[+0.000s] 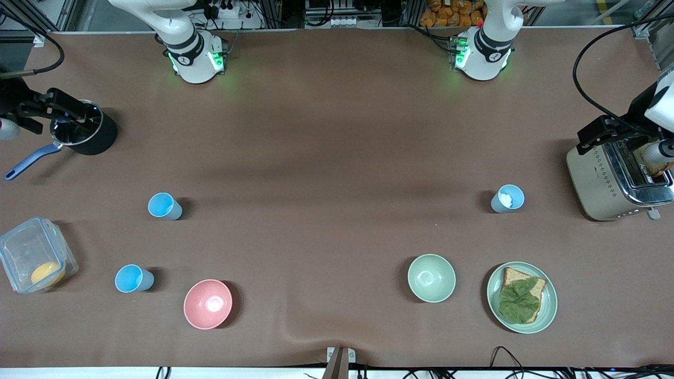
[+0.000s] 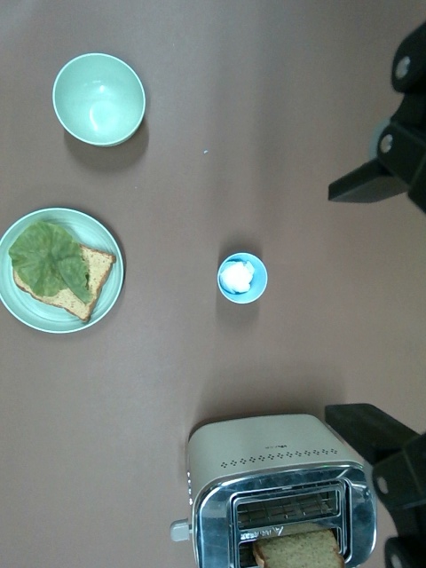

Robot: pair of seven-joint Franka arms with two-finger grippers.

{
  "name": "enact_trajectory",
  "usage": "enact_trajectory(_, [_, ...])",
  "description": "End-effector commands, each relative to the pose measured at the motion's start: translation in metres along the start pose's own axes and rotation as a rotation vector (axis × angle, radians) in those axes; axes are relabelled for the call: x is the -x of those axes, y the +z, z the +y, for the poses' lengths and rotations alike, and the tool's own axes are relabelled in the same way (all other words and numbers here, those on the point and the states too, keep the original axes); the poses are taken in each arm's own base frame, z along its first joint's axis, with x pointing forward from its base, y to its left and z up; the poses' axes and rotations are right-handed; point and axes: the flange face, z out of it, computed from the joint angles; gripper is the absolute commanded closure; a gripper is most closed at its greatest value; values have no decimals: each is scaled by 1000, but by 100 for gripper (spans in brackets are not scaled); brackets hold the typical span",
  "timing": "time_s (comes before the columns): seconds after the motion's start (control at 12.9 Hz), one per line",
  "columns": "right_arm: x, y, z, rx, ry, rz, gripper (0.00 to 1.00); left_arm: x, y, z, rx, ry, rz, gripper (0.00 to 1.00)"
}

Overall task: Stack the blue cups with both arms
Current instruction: 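Reach the left gripper and the right gripper toward two blue cups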

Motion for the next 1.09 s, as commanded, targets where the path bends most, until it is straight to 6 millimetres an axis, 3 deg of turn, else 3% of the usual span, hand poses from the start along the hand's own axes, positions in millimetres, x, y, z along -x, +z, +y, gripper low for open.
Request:
enact_trajectory(0.0, [-13,20,7,-34,9,-42,0,4,-4,-4,9,18,-24,0])
enact_trajectory(0.16, [-14,24,1,-39,-2,-56,0,0,3,-9,7,9,-35,0])
enact_trajectory(0.31, [-14,25,3,-39,3,-58,0,-14,43,-26,32,-27,-104,0])
enact_trajectory(0.39, [-17,30,6,-40,8,-68,0,-26,76,-26,28,-33,-146,0])
enact_trajectory(0.62, [-51,90,21,-11,35,-168,0,-37,166,-32,26,-54,-116,0])
enact_trajectory(0.85, [-82,169,87,2,116,-264,0,-24,242,-42,25,-73,-36,0])
enact_trajectory(0.93, [-85,173,101,14,123,-243,0,-15,260,-40,25,-71,-56,0])
enact_trajectory(1.01, [-87,182,100,54,120,-256,0,-7,278,-39,25,-70,-56,0])
